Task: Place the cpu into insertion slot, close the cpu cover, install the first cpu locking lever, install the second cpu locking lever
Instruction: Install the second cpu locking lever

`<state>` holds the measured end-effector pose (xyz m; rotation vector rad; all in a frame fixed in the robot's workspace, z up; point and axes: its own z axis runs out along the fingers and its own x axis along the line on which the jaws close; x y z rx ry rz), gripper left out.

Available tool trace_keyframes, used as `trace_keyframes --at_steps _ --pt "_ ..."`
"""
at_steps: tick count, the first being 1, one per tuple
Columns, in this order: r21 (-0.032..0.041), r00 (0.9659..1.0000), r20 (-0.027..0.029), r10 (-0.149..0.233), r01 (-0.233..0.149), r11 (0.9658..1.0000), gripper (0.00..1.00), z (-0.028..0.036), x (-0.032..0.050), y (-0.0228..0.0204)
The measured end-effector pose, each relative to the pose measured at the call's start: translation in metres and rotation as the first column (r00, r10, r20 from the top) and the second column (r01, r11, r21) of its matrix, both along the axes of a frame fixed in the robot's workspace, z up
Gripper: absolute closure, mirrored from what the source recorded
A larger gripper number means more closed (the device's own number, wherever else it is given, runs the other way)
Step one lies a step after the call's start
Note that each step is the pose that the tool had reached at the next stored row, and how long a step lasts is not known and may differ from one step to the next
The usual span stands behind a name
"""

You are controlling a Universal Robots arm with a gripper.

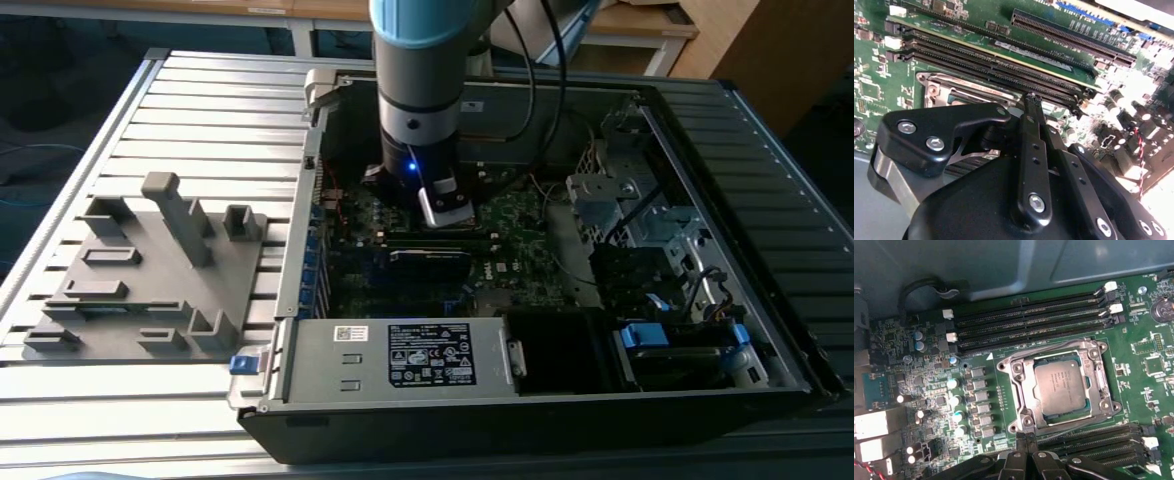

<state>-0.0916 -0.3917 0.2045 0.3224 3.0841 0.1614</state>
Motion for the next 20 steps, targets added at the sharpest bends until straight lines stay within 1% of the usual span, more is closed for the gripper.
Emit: trace_keyframes --at_steps 4,6,11,16,18,20 --pt "0.0207 1.0 0.0001 0.0 0.0 0.9998 0.89 -0.0013 -0.0006 0.0" --pt "0.0272 1.0 0.0001 0.0 0.0 0.9996 0.89 -0.0024 -0.0009 0.0001" --pt "0.0353 1.0 -0.0002 0.0 0.0 0.9994 0.89 -0.0061 -0.0021 0.0" --pt "0.0502 1.0 0.0001 0.0 0.0 0.9987 0.89 -0.0086 -0.0041 0.0" --pt "0.0526 1.0 0.0003 0.0 0.0 0.9986 0.89 -0.0097 -0.0044 0.0001" --pt "0.0526 1.0 -0.0001 0.0 0.0 0.9986 0.89 -0.0106 -0.0048 -0.0001"
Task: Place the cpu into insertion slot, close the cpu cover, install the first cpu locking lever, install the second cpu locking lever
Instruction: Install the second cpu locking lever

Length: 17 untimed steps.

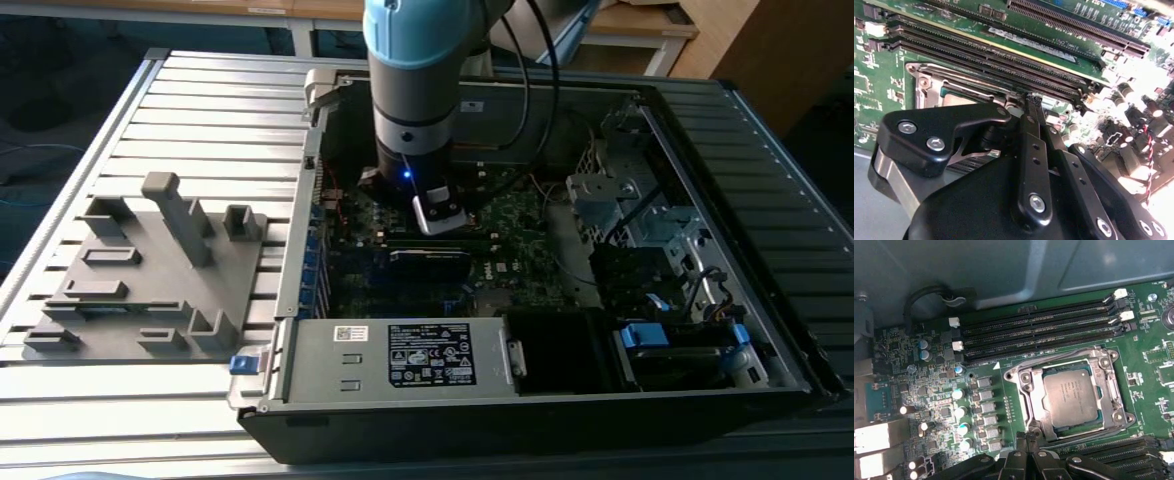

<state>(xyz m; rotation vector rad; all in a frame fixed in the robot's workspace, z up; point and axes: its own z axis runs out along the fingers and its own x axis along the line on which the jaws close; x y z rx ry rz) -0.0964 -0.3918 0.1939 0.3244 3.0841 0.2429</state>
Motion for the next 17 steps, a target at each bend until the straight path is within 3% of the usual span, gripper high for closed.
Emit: trace_keyframes --at_steps 6,12,17 --pt "0.0007 1.0 0.0004 0.0 0.0 1.0 0.89 0.0004 -0.0001 0.0" --pt "0.0002 1.0 0.0001 0.0 0.0 1.0 0.89 0.0103 -0.0002 -0.0001" --pt "0.0002 1.0 0.0001 0.0 0.0 1.0 0.89 0.0109 -0.0002 0.0"
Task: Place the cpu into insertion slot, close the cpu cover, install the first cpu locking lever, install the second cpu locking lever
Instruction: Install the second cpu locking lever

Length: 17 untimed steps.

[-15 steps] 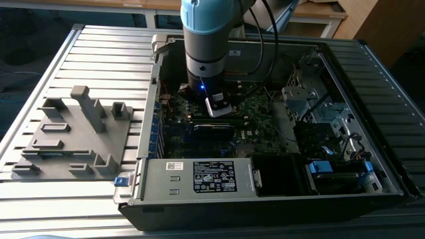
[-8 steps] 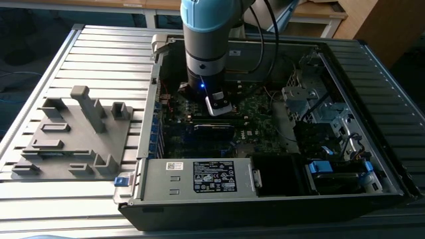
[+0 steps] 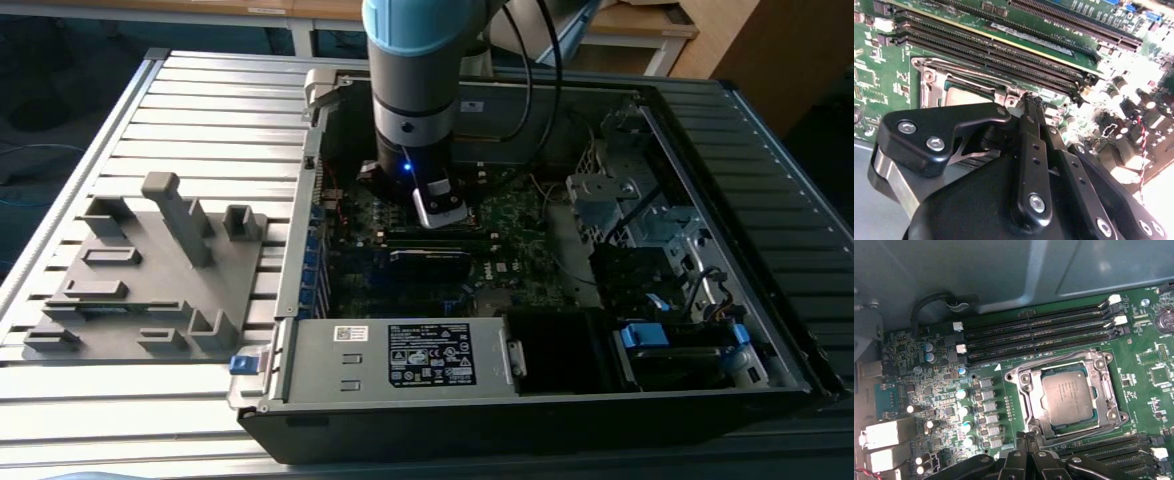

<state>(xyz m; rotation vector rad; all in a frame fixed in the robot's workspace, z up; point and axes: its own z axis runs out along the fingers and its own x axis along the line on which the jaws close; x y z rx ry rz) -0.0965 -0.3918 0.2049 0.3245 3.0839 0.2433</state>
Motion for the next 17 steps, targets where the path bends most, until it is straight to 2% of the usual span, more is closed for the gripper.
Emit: trace_keyframes --at_steps 3,10,12,15,17 --pt "-0.0009 1.0 -0.0001 0.0 0.0 1.0 0.89 0.0001 0.003 0.0006" --pt "-0.0041 1.0 -0.0001 0.0 0.0 1.0 0.89 -0.0001 0.0215 0.0052" --pt "-0.0064 1.0 -0.0001 0.0 0.0 1.0 0.89 -0.0001 0.0242 0.0096" --pt "-0.0086 1.0 0.0 0.0 0.0 1.0 0.89 -0.0001 0.0251 0.0198" --pt "-0.0092 1.0 -0.0001 0.0 0.0 1.0 0.89 -0.0002 0.0264 0.0248"
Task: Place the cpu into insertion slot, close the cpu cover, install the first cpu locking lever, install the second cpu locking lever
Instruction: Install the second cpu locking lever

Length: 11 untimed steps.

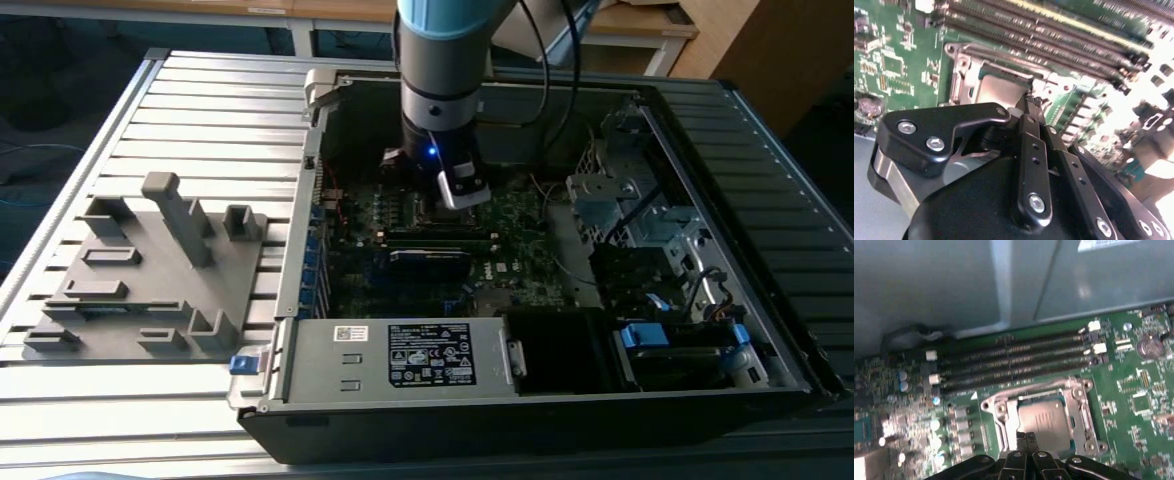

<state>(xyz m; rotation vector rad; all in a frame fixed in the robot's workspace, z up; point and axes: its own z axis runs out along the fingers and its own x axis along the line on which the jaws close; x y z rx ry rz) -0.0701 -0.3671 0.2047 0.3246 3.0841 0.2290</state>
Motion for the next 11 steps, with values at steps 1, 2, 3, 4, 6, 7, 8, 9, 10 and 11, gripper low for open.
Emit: trace_keyframes --at_steps 1,2,3,4,6,7,8,9,10,11 --pt "-0.0004 1.0 0.0001 0.0 0.0 1.0 0.89 -0.0001 0.0018 0.0019" --pt "-0.0009 1.0 0.0001 0.0 0.0 1.0 0.89 -0.0002 0.0039 0.0033" --pt "-0.0013 1.0 0.0001 0.0 0.0 1.0 0.89 -0.0002 0.0059 0.0044" --pt "-0.0016 1.0 -0.0001 0.0 0.0 1.0 0.89 -0.0002 0.0079 0.0052" --pt "-0.003 1.0 -0.0019 0.0 0.0 1.0 0.89 -0.0002 0.0109 0.0059" --pt "-0.0039 1.0 -0.0035 0.0 0.0 1.0 0.89 0.0002 0.0117 0.0062" --pt "-0.0045 1.0 -0.005 0.0 0.0 1.0 0.89 0.0005 0.0124 0.0065" --pt "-0.0053 1.0 -0.0068 0.0 0.0 1.0 0.89 0.0009 0.0131 0.0068" --pt "-0.0057 1.0 -0.0081 0.0 0.0 1.0 0.89 0.001 0.0136 0.0068" --pt "-0.0056 1.0 -0.0083 0.0 0.0 1.0 0.89 0.001 0.0137 0.0068"
